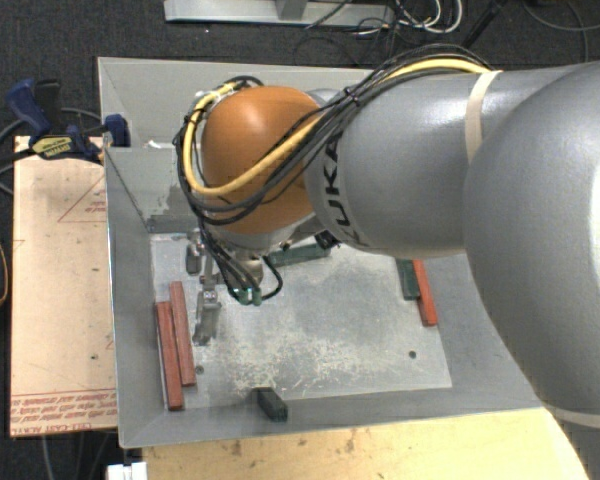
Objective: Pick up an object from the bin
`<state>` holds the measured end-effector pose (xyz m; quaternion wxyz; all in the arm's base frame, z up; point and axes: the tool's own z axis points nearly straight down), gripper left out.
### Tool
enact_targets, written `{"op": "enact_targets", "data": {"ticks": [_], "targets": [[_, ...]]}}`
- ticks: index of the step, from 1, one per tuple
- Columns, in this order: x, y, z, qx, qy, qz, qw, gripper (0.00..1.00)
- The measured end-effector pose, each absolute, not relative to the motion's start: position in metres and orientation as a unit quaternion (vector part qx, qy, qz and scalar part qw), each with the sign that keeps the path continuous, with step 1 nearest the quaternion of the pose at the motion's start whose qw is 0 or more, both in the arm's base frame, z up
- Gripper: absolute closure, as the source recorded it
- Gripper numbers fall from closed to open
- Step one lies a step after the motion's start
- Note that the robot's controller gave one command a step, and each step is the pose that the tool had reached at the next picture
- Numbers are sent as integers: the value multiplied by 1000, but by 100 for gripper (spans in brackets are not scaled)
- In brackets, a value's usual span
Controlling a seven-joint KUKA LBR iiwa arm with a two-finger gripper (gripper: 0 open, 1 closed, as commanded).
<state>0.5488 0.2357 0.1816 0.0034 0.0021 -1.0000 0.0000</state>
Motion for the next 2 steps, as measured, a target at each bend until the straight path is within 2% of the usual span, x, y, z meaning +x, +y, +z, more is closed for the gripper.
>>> {"op": "enact_targets", "data": {"ticks": [1, 2], "targets": [[528, 235, 127, 76, -997, 0, 2, 0], [486, 195, 70, 99, -995, -2, -6, 0]]}}
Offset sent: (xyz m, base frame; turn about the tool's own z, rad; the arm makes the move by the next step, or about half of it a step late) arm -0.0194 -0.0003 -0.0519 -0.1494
